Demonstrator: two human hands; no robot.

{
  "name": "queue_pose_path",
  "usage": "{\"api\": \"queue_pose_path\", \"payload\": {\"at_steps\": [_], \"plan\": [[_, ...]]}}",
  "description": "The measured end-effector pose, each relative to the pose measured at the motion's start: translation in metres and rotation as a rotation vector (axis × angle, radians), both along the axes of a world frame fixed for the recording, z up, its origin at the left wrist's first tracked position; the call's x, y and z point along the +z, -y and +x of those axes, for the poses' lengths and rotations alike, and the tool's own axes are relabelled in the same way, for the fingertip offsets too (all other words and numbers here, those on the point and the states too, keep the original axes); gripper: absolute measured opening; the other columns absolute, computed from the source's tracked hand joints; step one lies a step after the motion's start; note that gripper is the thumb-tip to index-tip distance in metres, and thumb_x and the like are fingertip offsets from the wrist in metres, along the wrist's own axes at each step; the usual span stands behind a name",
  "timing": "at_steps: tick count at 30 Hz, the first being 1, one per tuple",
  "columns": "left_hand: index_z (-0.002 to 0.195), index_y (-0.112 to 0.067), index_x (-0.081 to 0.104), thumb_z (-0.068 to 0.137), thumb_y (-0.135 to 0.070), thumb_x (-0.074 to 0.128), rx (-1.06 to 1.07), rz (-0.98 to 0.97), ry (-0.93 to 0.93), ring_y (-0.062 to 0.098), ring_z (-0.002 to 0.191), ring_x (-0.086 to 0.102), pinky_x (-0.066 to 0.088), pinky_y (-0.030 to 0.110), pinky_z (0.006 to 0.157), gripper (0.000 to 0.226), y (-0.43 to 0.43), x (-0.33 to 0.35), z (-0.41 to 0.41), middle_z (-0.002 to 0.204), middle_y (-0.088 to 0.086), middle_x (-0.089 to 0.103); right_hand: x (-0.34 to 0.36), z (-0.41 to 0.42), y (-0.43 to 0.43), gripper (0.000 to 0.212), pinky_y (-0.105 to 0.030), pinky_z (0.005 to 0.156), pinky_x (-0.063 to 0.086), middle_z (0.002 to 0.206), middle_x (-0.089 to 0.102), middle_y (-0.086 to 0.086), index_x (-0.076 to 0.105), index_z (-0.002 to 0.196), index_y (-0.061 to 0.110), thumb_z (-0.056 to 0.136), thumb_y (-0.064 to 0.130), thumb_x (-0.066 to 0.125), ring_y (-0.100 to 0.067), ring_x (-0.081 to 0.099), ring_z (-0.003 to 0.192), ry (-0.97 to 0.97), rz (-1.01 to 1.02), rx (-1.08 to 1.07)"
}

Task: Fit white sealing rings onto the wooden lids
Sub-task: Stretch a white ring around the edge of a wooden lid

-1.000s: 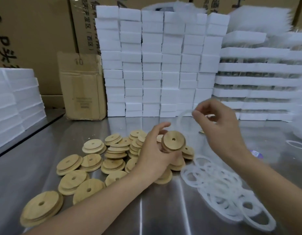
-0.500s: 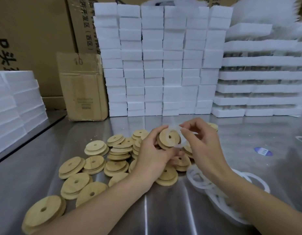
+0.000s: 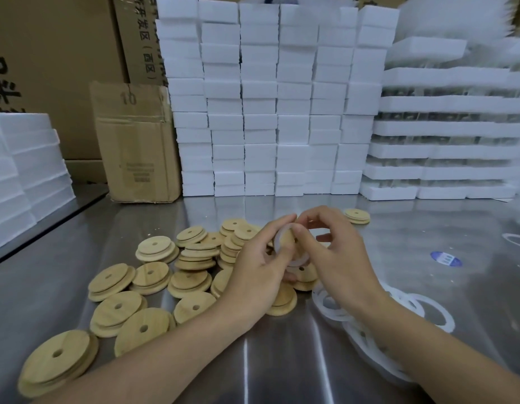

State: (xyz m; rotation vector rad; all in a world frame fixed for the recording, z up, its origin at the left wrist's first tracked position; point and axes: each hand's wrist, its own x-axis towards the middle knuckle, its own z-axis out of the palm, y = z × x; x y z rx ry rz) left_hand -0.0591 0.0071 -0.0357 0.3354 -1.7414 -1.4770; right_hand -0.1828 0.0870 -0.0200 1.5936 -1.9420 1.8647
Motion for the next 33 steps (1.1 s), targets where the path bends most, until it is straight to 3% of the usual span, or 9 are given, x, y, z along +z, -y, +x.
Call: {"api": "queue_pose_path", "payload": {"at_steps": [6,10,20,23,28,30,33], "plan": [[0.145,-0.028,0.062,0.111,-0.017,0.053,0.036,-0.074,0.023,0.017,0.109,0.076,0.067,0.037,0.08,0.036,0.001,-0.001,0.001,0.136,-0.012,0.07,0.002,-0.003,0.0,0.006,-0.044,0.097,0.053,0.099,0.074,0.014,0.07,0.096,0.033,0.1,0.028,0.069,-0.007,0.069,0.104,0.0,-0.014,-0.001],[0.143,-0.027,0.063,0.111,-0.014,0.054,0.058,-0.111,0.023,0.02,0.111,0.075,0.063,0.035,0.092,0.036,0.004,-0.004,0.002,0.13,-0.015,0.073,0.003,-0.005,0.0,0.005,-0.044,0.098,0.053,0.096,0.076,0.014,0.071,0.095,0.032,0.099,0.03,0.07,-0.007,0.07,0.101,0.009,-0.007,0.001],[0.14,-0.026,0.066,0.113,-0.012,0.047,0.041,-0.042,-0.009,0.012,0.114,0.074,0.066,0.038,0.089,0.036,0.005,-0.005,0.001,0.127,-0.019,0.073,0.003,-0.01,0.001,0.008,-0.042,0.094,0.057,0.092,0.077,0.012,0.074,0.091,0.029,0.099,0.026,0.071,-0.009,0.073,0.096,0.047,0.011,0.055],[0.138,-0.028,0.067,0.113,-0.011,0.048,0.069,-0.06,-0.017,0.013,0.113,0.074,0.066,0.041,0.087,0.035,0.007,-0.006,0.0,0.125,-0.017,0.074,0.004,-0.014,0.003,0.01,-0.035,0.087,0.057,0.089,0.077,0.011,0.074,0.089,0.028,0.098,0.026,0.072,-0.009,0.073,0.092,0.101,0.024,0.06],[0.132,-0.031,0.069,0.112,-0.012,0.049,0.091,-0.041,-0.048,0.014,0.106,0.076,0.066,0.038,0.084,0.034,0.009,-0.007,0.001,0.119,-0.015,0.076,0.007,-0.019,0.002,0.013,-0.014,0.066,0.051,0.086,0.078,0.007,0.075,0.085,0.028,0.098,0.028,0.072,-0.007,0.072,0.081,0.191,0.08,0.085],[0.131,-0.03,0.07,0.112,-0.011,0.049,0.105,-0.013,-0.082,0.017,0.106,0.077,0.066,0.036,0.081,0.033,0.009,-0.007,0.001,0.118,-0.011,0.076,0.009,-0.02,0.002,0.014,-0.013,0.054,0.046,0.083,0.078,0.002,0.075,0.084,0.027,0.098,0.029,0.073,-0.014,0.065,0.07,0.247,0.109,0.087],[0.128,-0.029,0.07,0.112,-0.01,0.049,0.115,0.01,-0.111,0.019,0.105,0.077,0.066,0.037,0.08,0.033,0.01,-0.006,0.001,0.117,-0.006,0.077,0.01,-0.02,0.003,0.015,-0.016,0.05,0.044,0.082,0.078,-0.003,0.076,0.085,0.024,0.098,0.031,0.073,-0.023,0.055,0.069,0.32,0.137,0.101]]}}
